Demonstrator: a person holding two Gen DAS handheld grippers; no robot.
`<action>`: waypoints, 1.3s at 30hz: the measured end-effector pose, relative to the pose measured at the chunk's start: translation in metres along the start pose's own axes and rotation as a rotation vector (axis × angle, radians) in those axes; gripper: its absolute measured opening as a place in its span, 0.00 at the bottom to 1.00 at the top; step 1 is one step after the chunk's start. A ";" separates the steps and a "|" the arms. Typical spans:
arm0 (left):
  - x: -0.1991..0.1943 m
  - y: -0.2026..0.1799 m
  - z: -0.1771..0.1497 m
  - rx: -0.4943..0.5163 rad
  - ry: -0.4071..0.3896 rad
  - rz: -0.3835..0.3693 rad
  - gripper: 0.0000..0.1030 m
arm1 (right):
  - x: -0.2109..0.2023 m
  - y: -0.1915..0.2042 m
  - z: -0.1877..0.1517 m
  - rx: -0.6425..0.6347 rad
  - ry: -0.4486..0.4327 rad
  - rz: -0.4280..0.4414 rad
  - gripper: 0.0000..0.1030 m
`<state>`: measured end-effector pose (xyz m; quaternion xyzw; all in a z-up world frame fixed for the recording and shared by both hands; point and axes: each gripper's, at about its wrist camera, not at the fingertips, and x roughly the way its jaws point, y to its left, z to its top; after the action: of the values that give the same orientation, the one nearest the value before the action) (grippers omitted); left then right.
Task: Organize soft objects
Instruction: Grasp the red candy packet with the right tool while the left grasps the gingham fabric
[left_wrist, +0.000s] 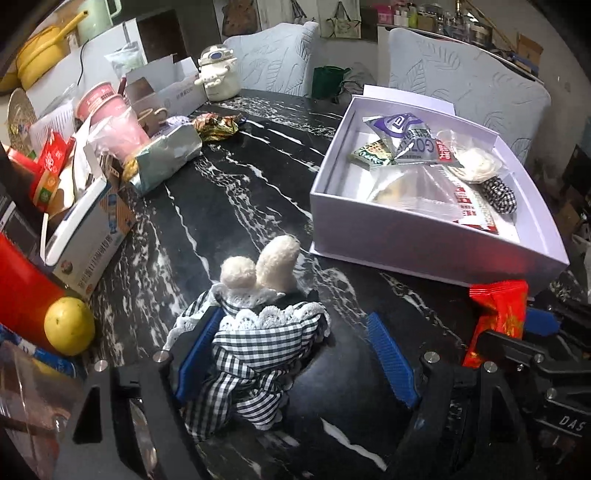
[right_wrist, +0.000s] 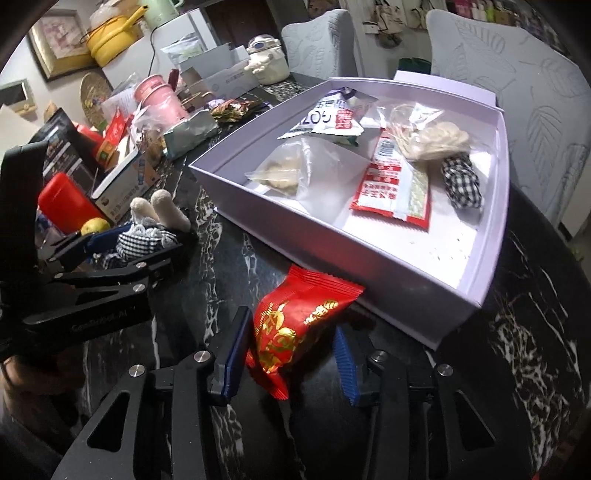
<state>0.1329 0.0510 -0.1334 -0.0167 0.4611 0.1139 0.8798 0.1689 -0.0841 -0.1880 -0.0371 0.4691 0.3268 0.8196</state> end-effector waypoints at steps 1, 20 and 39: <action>-0.002 -0.001 -0.001 -0.007 0.002 -0.013 0.78 | -0.001 -0.001 -0.002 0.002 -0.001 0.000 0.41; -0.051 -0.067 -0.025 0.016 -0.087 -0.190 0.78 | -0.036 -0.035 -0.024 0.062 -0.028 -0.007 0.38; -0.040 -0.012 -0.033 -0.092 -0.096 -0.172 0.78 | -0.053 -0.022 -0.053 0.025 -0.021 -0.012 0.38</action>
<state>0.0868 0.0272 -0.1210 -0.0911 0.4096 0.0594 0.9057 0.1240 -0.1475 -0.1809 -0.0264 0.4645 0.3164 0.8267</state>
